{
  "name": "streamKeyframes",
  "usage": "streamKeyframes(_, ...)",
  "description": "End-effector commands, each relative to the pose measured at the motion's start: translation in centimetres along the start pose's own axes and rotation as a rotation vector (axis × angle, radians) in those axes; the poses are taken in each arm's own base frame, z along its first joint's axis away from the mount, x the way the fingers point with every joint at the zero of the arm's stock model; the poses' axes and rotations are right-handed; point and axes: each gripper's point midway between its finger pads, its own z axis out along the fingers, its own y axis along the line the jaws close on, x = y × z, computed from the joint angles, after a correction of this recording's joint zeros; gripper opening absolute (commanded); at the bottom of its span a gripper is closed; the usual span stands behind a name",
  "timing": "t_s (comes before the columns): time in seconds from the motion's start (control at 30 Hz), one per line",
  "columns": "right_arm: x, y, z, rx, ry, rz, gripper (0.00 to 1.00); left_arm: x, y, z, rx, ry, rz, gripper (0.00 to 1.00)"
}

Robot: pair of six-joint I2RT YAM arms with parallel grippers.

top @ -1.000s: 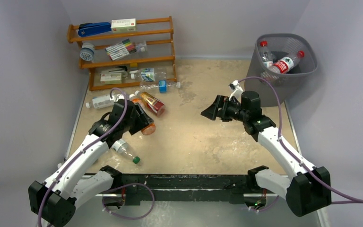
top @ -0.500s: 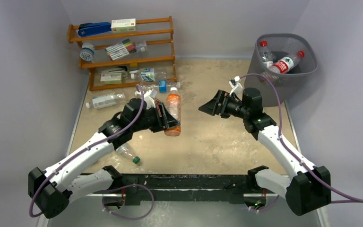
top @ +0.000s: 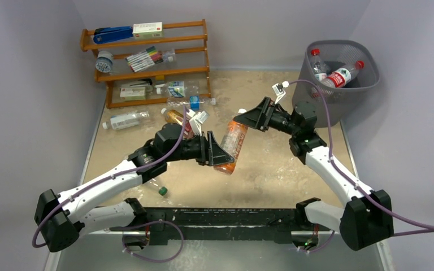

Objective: Put the plastic bottles in the bin
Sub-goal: Place the plastic bottle in the trash bin.

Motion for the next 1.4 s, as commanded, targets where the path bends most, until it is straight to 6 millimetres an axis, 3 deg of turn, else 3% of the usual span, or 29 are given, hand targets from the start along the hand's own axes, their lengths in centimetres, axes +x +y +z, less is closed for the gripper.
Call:
streamKeyframes(0.0,-1.4,2.6,0.1,-0.089,-0.016,-0.048,1.00,-0.8,-2.3,0.3,0.100,-0.030,0.040,0.51)
streamKeyframes(0.13,-1.3,1.8,0.1,-0.032,-0.007,-0.058,0.99,-0.8,-1.4,0.7,0.057,-0.024,0.056,0.51)
streamKeyframes(0.37,-0.4,1.0,0.0,-0.007,0.025,-0.047,0.90,-1.2,0.0,1.5,0.008,-0.040,0.067,0.51)
streamKeyframes(0.57,1.0,-0.5,0.1,0.017,0.072,-0.021,0.86,-1.9,-0.1,1.8,0.004,-0.060,0.084,0.51)
streamKeyframes(0.97,2.9,-3.3,0.5,0.073,0.131,0.026,0.92,-2.5,-0.6,2.2,0.005,-0.060,0.101,0.51)
streamKeyframes(1.13,3.2,-3.0,0.6,0.036,0.144,0.036,0.83,-2.2,0.6,2.6,-0.030,-0.052,0.100,0.51)
streamKeyframes(1.27,3.2,-2.7,0.6,0.017,0.149,0.032,0.59,-2.0,1.5,2.9,-0.061,-0.049,0.097,0.52)
streamKeyframes(1.37,3.1,-2.5,0.6,0.015,0.147,0.030,0.56,-2.0,2.0,3.0,-0.081,-0.051,0.103,0.56)
